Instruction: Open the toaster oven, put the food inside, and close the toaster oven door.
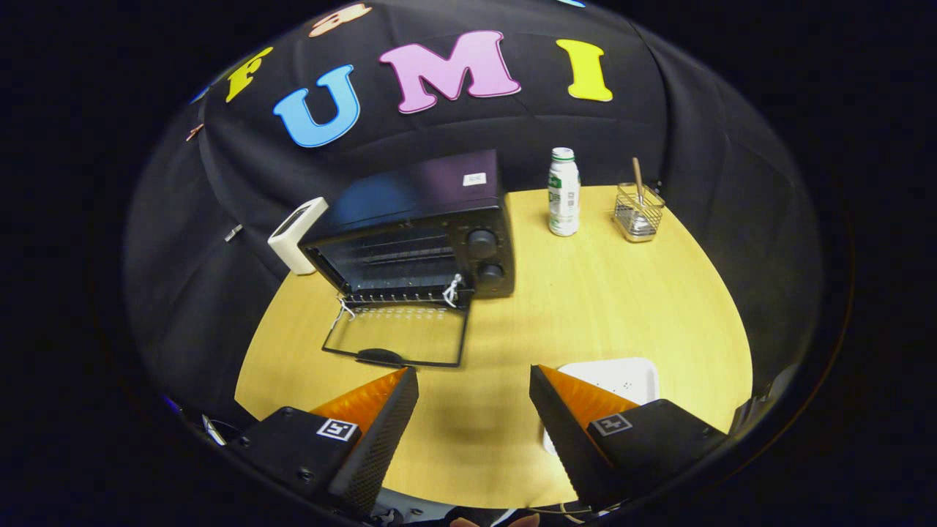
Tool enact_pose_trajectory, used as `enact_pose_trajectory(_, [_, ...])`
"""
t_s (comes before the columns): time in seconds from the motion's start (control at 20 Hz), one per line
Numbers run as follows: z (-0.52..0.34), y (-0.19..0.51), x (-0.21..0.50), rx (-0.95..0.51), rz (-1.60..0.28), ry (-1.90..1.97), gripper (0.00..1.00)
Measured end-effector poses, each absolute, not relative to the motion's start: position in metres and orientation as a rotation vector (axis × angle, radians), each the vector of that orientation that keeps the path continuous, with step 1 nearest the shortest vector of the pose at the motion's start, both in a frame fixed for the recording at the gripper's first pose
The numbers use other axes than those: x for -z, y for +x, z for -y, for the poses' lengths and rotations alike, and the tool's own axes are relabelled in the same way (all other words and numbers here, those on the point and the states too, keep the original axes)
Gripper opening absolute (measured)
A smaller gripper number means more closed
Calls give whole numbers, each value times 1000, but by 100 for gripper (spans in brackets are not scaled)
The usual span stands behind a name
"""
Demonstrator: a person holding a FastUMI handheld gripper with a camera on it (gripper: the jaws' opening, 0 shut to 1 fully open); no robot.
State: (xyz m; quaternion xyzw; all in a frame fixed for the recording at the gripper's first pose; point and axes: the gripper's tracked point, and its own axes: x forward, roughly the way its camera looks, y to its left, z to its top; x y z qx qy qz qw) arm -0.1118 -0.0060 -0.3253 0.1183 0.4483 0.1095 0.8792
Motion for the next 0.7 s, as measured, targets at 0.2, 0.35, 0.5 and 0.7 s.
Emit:
enact_pose_trajectory(0.2, [62,-118,341,-211,-996,220,100])
enact_pose_trajectory(0.35, [97,-122,361,-195,-1064,222,99])
enact_pose_trajectory(0.5, [125,-127,387,-189,-1143,221,100])
enact_pose_trajectory(0.7, [158,-133,420,-175,-1226,220,91])
